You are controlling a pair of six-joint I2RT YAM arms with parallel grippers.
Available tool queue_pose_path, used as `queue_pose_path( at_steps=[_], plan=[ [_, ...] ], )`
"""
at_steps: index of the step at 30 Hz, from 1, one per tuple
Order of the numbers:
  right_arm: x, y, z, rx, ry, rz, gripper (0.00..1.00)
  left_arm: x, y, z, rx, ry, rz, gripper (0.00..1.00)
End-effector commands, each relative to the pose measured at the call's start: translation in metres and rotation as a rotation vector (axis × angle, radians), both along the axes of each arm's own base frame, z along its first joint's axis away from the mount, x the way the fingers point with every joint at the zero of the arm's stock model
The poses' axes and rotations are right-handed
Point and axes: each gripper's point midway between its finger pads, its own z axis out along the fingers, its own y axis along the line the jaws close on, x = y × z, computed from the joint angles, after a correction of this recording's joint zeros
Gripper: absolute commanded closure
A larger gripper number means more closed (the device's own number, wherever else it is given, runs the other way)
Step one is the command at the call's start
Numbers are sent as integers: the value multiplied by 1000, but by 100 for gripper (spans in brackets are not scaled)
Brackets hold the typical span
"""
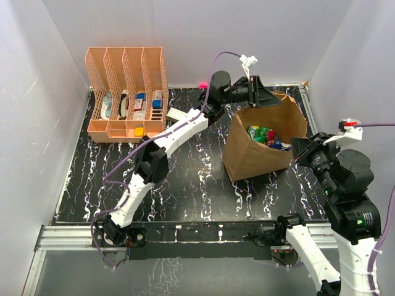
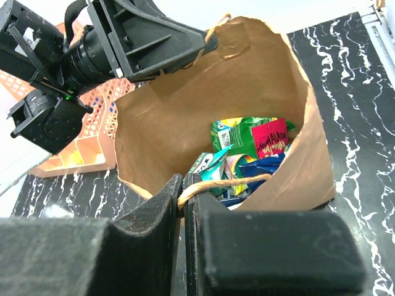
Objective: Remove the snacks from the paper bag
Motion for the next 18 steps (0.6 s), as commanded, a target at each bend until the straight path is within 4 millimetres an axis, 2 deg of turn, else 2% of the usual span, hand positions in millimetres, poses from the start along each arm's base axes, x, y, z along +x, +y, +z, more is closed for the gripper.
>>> queue_pose_path(
  at_steps=[1, 6, 8, 11, 18],
  plan=[
    [-14, -14, 53, -5, -167, -62, 91, -22, 12, 54, -33, -178, 60, 64],
    [-21, -22, 63, -10, -200, -98, 91, -21, 22, 55, 33, -237, 145, 62],
    [-22, -23, 65, -6, -211, -103, 91, -22, 24, 57, 70, -291, 185, 54],
    [-21, -22, 67, -5, -216, -99, 91, -20, 26, 55, 114, -345, 230, 52],
    [-20, -21, 66, 6, -218, -101, 91, -19, 17, 43, 151, -368, 208, 52]
  ],
)
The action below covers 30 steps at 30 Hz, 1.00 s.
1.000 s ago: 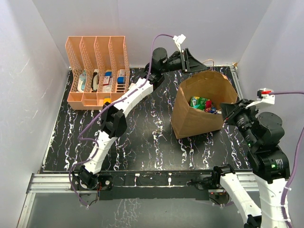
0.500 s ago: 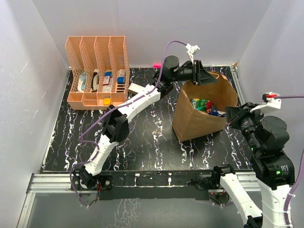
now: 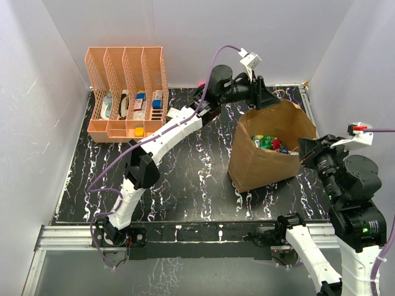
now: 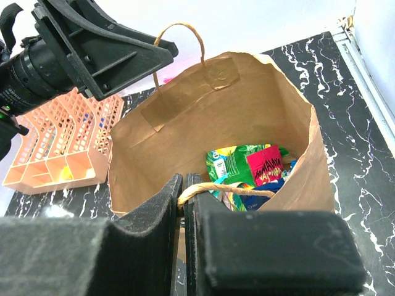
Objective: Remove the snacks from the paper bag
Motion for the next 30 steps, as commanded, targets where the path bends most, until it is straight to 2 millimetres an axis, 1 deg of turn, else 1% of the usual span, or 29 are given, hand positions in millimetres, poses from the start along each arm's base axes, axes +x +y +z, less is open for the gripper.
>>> queue_pose_path(
  at_steps=[1, 4, 7, 11, 13, 16, 19, 20, 23, 25, 28, 30],
  plan=[
    [-7, -5, 51, 26, -182, -21, 91, -10, 4, 29, -18, -82, -1, 52],
    [-6, -5, 49, 25, -176, -22, 91, -14, 1, 30, -29, -83, -12, 55],
    [-4, -4, 47, 22, -169, -21, 91, -19, -4, 30, -34, -87, -26, 61],
    [-5, -4, 48, 29, -171, -18, 91, -14, -9, 24, -33, -86, -17, 64],
    [-6, -2, 48, 32, -171, -11, 91, -12, -12, 25, -46, -72, -17, 72],
    [-9, -5, 50, 29, -173, -21, 91, -14, -17, 31, -91, -57, -45, 73],
    [-11, -7, 55, 24, -182, -29, 91, -13, -19, 29, -93, -44, -46, 72],
    [-11, -7, 56, 24, -183, -29, 91, -12, -19, 28, -90, -42, -39, 75],
    [-9, -4, 55, 22, -177, -18, 91, -7, -12, 31, -71, -60, 11, 92],
    [-5, 0, 53, 18, -171, 4, 91, -4, -2, 43, -61, -74, 64, 99],
    [2, 10, 52, -12, -166, 67, 91, 0, 20, 65, -59, -72, 148, 100],
    [4, 20, 54, -40, -172, 127, 91, 3, 43, 83, -68, -40, 203, 100]
  ],
)
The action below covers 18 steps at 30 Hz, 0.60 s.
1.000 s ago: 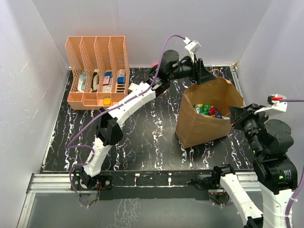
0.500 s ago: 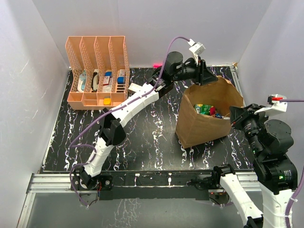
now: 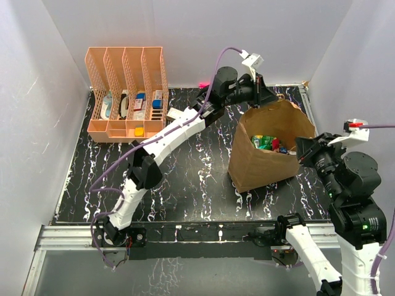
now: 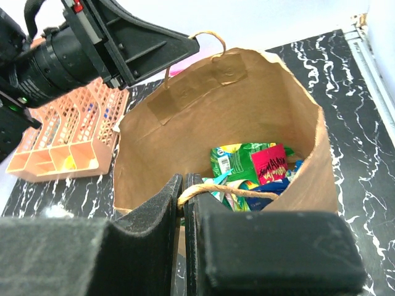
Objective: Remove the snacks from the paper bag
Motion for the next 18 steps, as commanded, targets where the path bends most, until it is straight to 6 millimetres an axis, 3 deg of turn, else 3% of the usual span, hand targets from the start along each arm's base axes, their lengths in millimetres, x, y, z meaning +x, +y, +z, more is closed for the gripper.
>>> queue_pose_path(
  at_steps=[1, 6, 12, 18],
  plan=[
    [5, 21, 56, -40, -188, 132, 91, -6, 66, 98, -90, -31, 143, 100],
    [3, 58, 69, -86, -225, 359, 91, 1, 135, 115, -113, 132, 254, 100],
    [10, 99, 75, -44, -237, 604, 91, -2, 227, 116, -77, 215, 411, 100],
    [30, 140, 75, 148, -229, 851, 91, -27, 295, 128, -26, 164, 551, 100]
  ],
)
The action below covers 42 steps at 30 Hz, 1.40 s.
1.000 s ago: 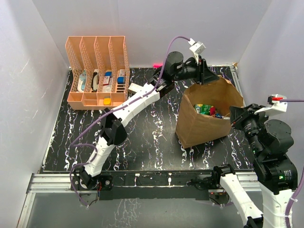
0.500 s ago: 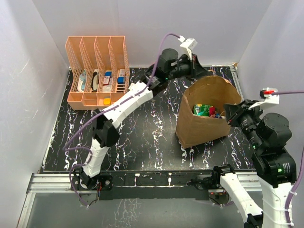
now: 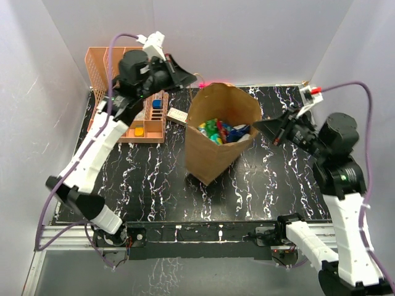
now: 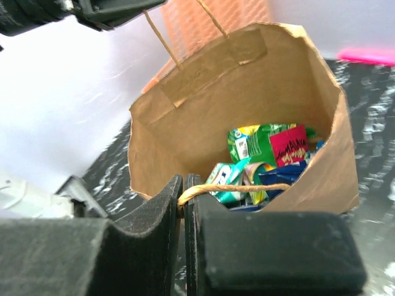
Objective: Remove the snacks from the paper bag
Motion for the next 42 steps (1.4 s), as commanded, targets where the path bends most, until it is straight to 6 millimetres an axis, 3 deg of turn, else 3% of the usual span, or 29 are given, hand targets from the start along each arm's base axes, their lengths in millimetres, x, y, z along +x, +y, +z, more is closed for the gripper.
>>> queue_pose_path(
  at_steps=[1, 3, 7, 14, 18, 21, 29, 37, 39, 42],
  plan=[
    [2, 35, 46, 162, -132, 242, 91, -40, 53, 55, 5, -122, 99, 100],
    [12, 39, 43, 201, -93, 255, 91, -44, 69, 53, 41, -130, 153, 100],
    [23, 43, 34, 251, -60, 261, 91, -51, 77, 34, 57, -95, 176, 100],
    [35, 41, -20, 262, 69, 211, 91, -57, 75, 16, 58, -47, 154, 99],
    [38, 36, -34, 241, 86, 164, 91, -64, 75, 4, 60, -16, 137, 91],
    [40, 33, -36, 221, 74, 144, 91, -73, 76, -2, 80, 3, 113, 80],
    [41, 29, -23, 197, 48, 120, 91, -102, 108, -5, 169, -1, 165, 34],
    [39, 28, -22, 198, 43, 110, 91, -112, 135, -28, 227, 72, 274, 8],
    [40, 27, -23, 198, 45, 107, 91, -116, 130, -36, 206, 74, 246, 5],
    [39, 28, -22, 195, 40, 110, 91, -121, 100, -38, 137, 59, 92, 4]
  ],
)
